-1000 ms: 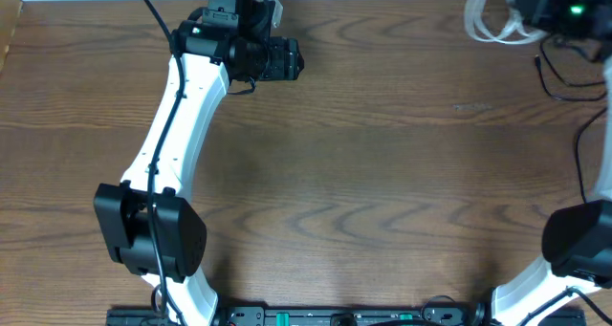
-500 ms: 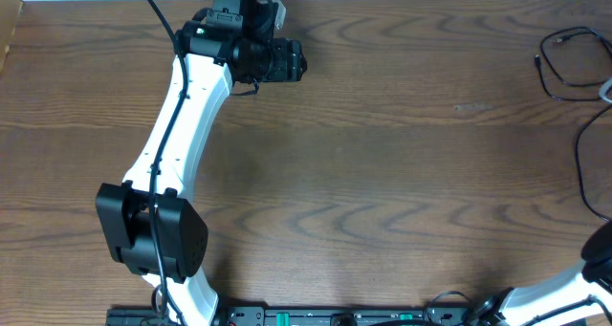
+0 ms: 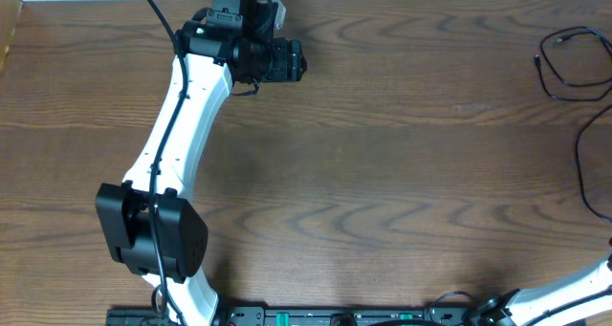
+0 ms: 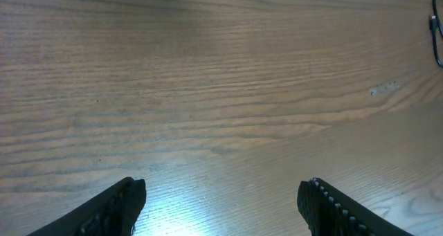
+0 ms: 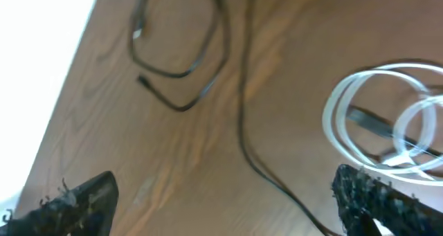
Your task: Untangle cables
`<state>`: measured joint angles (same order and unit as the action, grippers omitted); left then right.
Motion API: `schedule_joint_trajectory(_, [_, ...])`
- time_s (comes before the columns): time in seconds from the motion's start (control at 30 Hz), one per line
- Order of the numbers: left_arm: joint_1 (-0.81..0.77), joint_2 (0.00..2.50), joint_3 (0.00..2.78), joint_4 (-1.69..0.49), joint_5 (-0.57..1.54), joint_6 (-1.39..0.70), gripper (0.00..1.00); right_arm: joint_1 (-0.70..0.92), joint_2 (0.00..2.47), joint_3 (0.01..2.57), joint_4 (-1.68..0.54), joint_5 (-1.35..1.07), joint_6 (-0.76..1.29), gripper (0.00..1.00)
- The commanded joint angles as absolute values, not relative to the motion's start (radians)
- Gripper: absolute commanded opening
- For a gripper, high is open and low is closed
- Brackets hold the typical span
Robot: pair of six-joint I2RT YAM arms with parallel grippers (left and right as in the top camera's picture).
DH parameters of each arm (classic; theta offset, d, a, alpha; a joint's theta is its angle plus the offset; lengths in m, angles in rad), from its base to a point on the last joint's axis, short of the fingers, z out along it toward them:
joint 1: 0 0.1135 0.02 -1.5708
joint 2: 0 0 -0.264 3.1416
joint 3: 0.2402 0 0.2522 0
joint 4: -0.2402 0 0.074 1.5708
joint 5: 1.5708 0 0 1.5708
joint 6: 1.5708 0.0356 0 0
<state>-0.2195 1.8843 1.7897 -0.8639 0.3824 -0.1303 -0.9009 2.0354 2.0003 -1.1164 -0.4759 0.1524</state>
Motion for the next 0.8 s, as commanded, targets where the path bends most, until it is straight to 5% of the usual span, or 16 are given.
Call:
schedule_joint_trajectory(0.0, [-0.22, 1.89, 1.791, -0.87, 0.376, -0.132, 0.76, -0.846, 1.99, 2.001, -1.14, -0.621, 0.041, 0.96])
schedule_joint_trajectory(0.13, [-0.215, 1.876, 1.805, -0.877, 0.373, -0.039, 0.76, -0.757, 1.919, 2.001, -1.195, -0.68, -0.033, 0.96])
schedule_joint_trajectory(0.4, [-0.186, 1.707, 1.848, -0.862, 0.372, 0.033, 0.96, -0.568, 1.705, 2.001, -1.316, -0.562, -0.106, 0.97])
schedule_joint_trajectory(0.77, [-0.188, 1.681, 1.845, -0.915, 0.327, 0.033, 1.0, -0.319, 1.466, 2.001, -1.598, -0.44, -0.105, 0.99])
